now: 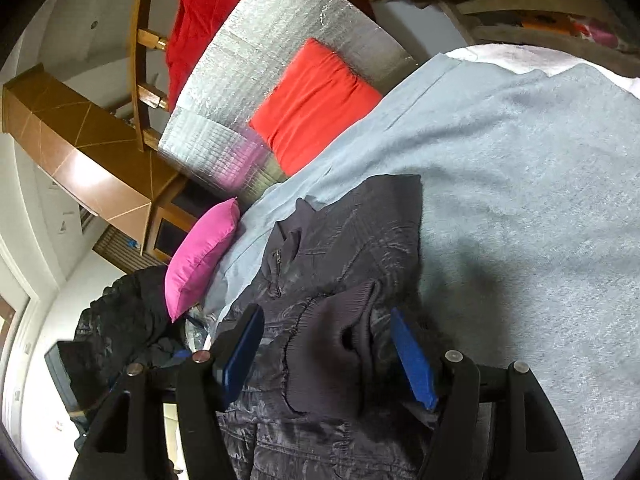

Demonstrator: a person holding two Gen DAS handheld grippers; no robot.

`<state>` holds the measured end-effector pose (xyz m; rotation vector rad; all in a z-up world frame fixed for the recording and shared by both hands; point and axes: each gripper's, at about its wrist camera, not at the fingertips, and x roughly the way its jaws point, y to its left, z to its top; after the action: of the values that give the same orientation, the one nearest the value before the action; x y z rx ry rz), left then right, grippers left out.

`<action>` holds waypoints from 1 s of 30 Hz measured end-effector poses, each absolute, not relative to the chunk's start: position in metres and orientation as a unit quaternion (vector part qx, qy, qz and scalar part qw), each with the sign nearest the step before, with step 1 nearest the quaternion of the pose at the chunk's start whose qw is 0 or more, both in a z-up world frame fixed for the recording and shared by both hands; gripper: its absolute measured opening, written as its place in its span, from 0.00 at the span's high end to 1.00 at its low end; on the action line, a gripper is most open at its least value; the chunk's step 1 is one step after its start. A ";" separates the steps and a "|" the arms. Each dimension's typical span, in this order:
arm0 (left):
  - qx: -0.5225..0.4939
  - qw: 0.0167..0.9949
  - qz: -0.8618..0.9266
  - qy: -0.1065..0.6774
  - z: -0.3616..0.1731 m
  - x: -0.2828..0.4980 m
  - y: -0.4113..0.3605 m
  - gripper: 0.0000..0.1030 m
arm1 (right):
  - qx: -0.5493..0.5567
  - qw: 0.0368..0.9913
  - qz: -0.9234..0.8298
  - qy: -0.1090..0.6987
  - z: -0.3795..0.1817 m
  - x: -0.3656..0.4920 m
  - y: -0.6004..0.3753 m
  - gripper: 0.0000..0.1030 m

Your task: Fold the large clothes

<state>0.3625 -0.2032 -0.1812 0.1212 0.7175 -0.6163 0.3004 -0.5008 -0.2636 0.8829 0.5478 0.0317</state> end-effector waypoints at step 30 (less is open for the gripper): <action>0.130 0.928 -0.119 0.329 -0.262 0.383 -0.141 0.27 | 0.282 0.882 -0.105 0.363 -0.274 0.357 -0.476 0.27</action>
<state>0.3834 -0.1410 -0.2616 0.2662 0.6736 -0.2430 0.3567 -0.4760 -0.2740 0.5876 0.7570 -0.2177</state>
